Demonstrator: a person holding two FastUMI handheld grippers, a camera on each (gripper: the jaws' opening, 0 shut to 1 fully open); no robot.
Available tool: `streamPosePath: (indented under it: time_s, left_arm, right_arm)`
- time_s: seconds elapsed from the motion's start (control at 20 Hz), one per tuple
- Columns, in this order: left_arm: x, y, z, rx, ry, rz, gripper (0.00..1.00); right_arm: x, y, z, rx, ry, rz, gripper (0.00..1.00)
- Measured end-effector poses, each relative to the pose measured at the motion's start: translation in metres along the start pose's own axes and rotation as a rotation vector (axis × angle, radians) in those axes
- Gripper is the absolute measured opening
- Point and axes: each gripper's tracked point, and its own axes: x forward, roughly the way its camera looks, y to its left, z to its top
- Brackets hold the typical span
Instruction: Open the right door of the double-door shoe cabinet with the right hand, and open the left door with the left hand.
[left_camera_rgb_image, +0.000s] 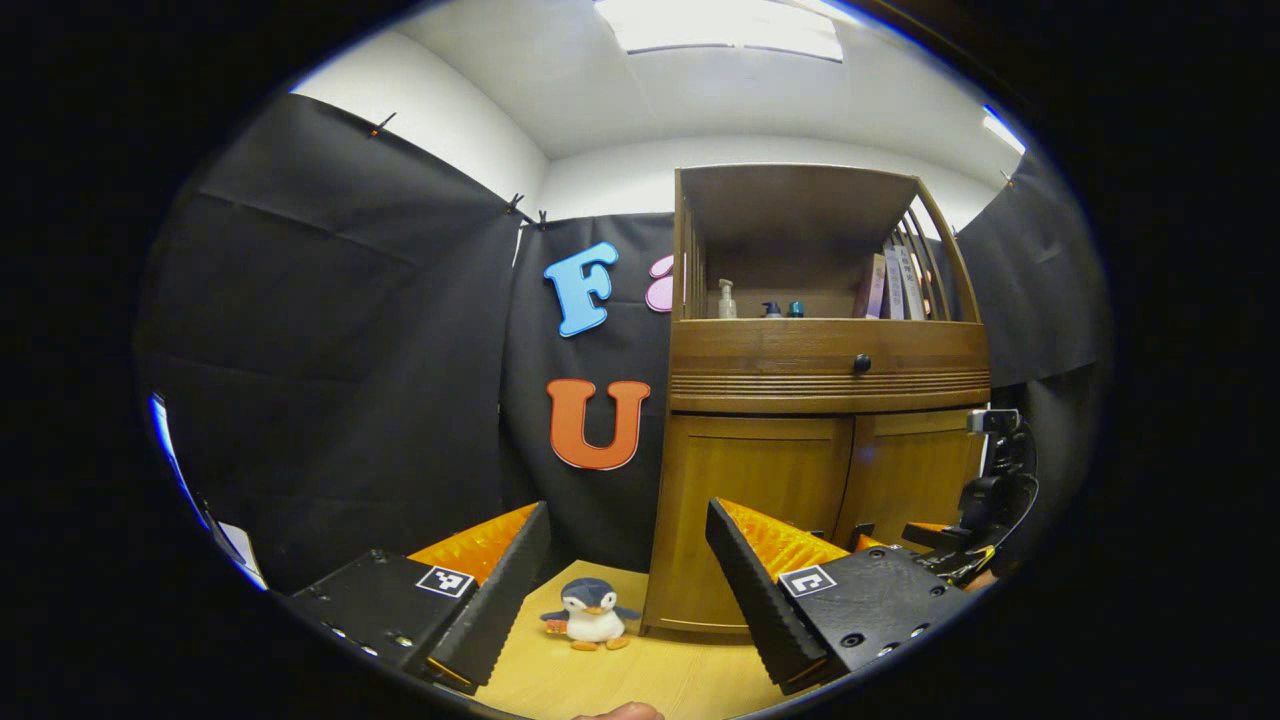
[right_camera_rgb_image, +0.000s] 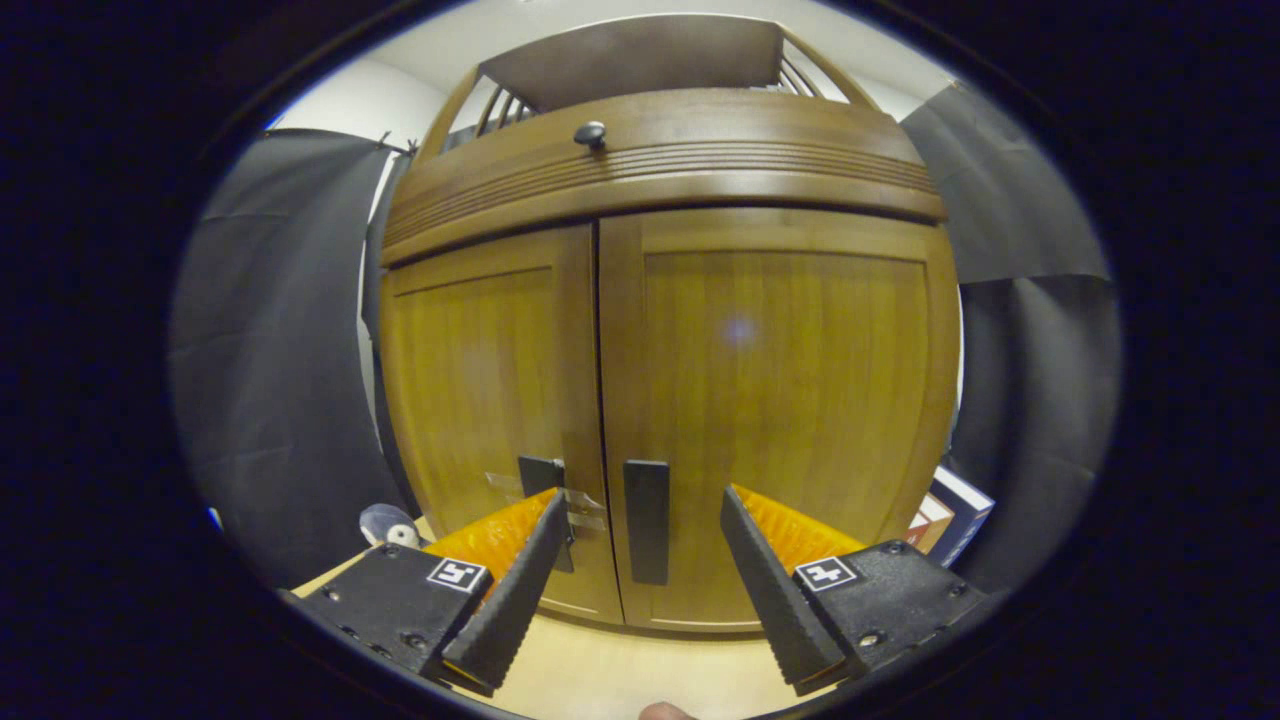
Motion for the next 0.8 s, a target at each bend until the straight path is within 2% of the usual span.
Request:
streamPosePath:
  time_s: [0.05,0.15,0.2,0.25,0.5,0.8]
  left_arm:
    - [-0.002,0.003,-0.001,0.004,0.002,0.01,0.95]
    - [-0.005,0.008,-0.001,0.015,0.004,0.029,0.95]
    - [-0.007,0.01,-0.001,0.019,0.006,0.039,0.95]
    - [-0.007,0.013,-0.002,0.023,0.008,0.048,0.95]
    - [-0.012,0.023,-0.006,0.038,0.025,0.088,0.95]
    - [-0.019,0.026,-0.002,0.062,0.022,0.115,0.95]
  right_arm:
    - [0.009,-0.002,-0.005,0.007,0.013,-0.006,0.96]
    - [0.024,-0.001,-0.017,0.019,0.047,0.007,0.86]
    - [0.03,-0.001,-0.022,0.024,0.063,0.008,0.75]
    - [0.037,-0.002,-0.027,0.026,0.074,0.007,0.72]
    - [0.057,-0.003,-0.034,0.024,0.086,-0.015,0.7]
    - [0.067,-0.004,-0.039,0.026,0.084,-0.029,0.59]
